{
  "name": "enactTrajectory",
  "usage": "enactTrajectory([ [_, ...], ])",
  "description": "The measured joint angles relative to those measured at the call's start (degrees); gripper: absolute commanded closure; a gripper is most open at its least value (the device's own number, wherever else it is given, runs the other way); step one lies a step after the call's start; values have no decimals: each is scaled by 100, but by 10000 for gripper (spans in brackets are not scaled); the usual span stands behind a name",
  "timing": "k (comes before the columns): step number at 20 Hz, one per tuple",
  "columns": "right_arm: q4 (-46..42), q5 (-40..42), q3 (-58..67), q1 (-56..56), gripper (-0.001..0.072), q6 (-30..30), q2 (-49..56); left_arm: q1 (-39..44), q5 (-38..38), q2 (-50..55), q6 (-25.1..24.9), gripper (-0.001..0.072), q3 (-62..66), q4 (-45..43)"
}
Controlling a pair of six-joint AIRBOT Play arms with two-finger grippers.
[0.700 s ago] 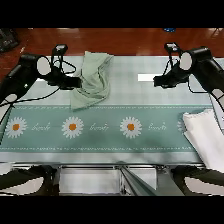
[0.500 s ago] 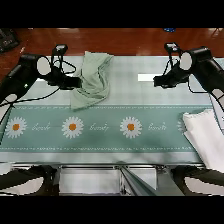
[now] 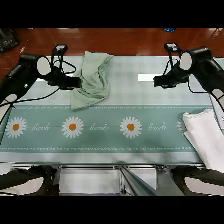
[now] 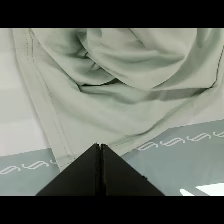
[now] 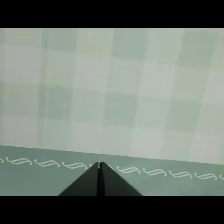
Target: Fold the shirts.
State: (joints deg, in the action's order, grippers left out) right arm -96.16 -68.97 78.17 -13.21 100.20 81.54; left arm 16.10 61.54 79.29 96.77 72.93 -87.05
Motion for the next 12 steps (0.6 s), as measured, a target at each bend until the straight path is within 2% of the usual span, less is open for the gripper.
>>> enactTrajectory([
  [2, -13, 144, 0, 0, 686, -2, 0, 0, -103, 0, 0, 672, 0, 2],
  [3, -31, 267, 0, 0, 622, -2, 0, 0, -269, 2, 0, 621, 0, 2],
  [4, -55, 385, 0, 0, 433, 0, 0, 0, -433, 11, -2, 414, 0, 2],
  [5, -92, 516, 0, 0, 334, 0, 2, 0, -708, 24, -2, 206, 0, 2],
  [9, -396, 750, -7, 0, 336, -2, 31, -2, -2710, 243, -17, 209, 188, -31],
  [11, -503, 765, -31, 0, 339, -2, 42, -33, -3235, 625, -87, 210, 640, -37],
  [12, -533, 758, -46, 0, 339, -2, 46, -57, -3259, 876, -153, 210, 953, -39],
])
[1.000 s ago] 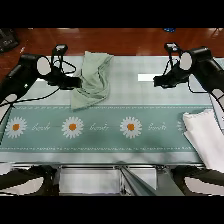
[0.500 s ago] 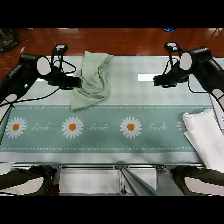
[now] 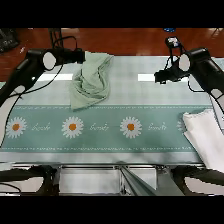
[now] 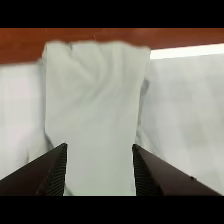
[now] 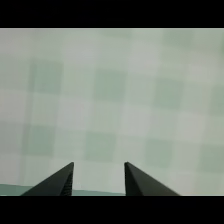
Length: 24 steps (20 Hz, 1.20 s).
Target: Fold the shirts.
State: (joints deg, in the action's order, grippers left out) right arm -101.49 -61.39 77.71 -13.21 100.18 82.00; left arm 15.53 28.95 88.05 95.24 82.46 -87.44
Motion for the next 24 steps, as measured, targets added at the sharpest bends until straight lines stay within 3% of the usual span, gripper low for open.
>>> enactTrajectory([
  [6, -76, 15, -44, -2, 339, 129, 9, -136, 1786, 1827, -385, 211, 2140, 118],
  [12, -81, 17, -48, -9, 339, 313, 9, -162, 3213, 3012, -979, 217, 2946, 1158],
  [13, -76, 15, -48, -9, 339, 326, 9, -166, 3340, 3126, -1036, 280, 2983, 1250],
  [15, -66, 13, -48, -9, 340, 345, 9, -173, 3567, 3270, -1108, 625, 3042, 1357],
  [16, -59, 13, -48, -9, 340, 358, 9, -173, 3676, 3309, -1141, 675, 3086, 1370],
  [20, -46, -98, -48, -9, 340, 365, -111, -234, 4273, 3268, -1172, 676, 3394, 1335],
  [24, -46, -229, -48, -9, 340, 372, -575, -385, 4120, 2500, -1021, 676, 3560, 1379],
])
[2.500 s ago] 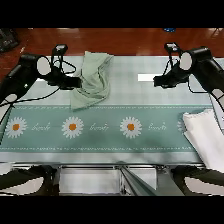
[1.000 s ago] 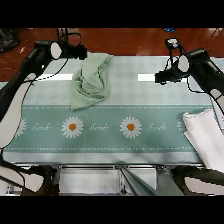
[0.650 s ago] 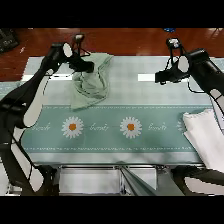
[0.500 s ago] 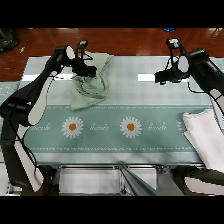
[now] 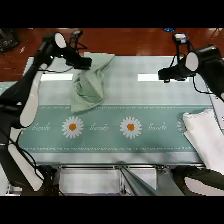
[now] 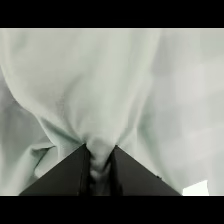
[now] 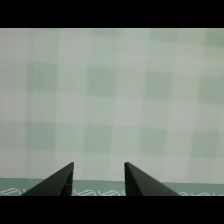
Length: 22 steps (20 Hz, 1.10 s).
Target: Fold the shirts.
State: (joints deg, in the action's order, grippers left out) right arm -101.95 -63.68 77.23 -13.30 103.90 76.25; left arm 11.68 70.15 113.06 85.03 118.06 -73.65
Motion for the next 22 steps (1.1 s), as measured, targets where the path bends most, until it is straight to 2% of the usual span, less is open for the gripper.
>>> enactTrajectory([
  [5, 133, -50, 0, 0, 340, -9, -933, -9, -551, -1423, 90, 675, 55, 332],
  [10, 450, -72, 0, 0, 340, -181, -1873, 181, -1453, -2811, 111, 675, 68, 610],
  [15, 671, -188, 0, 0, 339, -337, -2555, 507, -1429, -3963, -52, 676, -105, 664],
  [19, 728, -345, 0, 0, 340, -378, -2841, 1060, -1399, -4865, -55, 676, -1257, 682],
  [22, 739, -404, -17, 0, 340, -380, -2918, 1552, -1985, -5650, 111, 676, -2824, 769],
])
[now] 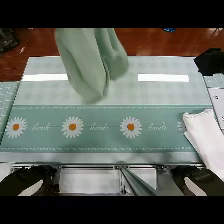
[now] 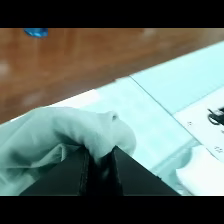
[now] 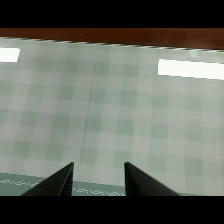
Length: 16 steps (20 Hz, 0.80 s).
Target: Fold the shirts.
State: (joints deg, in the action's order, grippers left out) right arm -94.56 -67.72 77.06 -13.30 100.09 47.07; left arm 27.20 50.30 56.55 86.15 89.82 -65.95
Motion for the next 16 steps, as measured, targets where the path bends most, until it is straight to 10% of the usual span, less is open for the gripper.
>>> enactTrajectory([
  [16, 774, 83, -1427, 0, 340, 2, -42, 542, -909, -1456, 1095, 665, -5287, 256],
])
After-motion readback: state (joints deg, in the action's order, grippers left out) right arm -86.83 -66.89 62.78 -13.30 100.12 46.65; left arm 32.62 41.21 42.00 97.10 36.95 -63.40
